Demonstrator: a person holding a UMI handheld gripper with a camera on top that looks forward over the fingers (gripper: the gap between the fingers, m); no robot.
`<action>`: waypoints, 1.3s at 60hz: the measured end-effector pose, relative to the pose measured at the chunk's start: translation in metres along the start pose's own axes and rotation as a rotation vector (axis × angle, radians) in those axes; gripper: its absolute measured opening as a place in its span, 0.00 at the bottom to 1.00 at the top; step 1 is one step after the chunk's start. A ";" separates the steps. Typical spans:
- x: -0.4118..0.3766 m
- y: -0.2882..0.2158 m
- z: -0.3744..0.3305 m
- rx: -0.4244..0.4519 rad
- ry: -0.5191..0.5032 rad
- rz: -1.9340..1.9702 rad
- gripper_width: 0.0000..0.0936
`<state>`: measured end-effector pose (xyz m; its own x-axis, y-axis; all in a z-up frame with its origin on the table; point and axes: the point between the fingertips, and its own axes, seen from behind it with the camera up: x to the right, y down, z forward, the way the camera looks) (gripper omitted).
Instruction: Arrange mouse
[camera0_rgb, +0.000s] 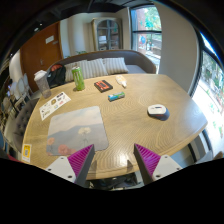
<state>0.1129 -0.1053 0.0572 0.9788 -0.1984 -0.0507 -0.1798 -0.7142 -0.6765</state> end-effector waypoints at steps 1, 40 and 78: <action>0.002 0.001 0.000 -0.002 0.006 0.004 0.87; 0.229 -0.051 0.132 0.048 0.077 -0.112 0.85; 0.236 -0.131 0.209 0.117 0.020 -0.004 0.54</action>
<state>0.3883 0.0815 -0.0200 0.9771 -0.2099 -0.0338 -0.1621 -0.6324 -0.7575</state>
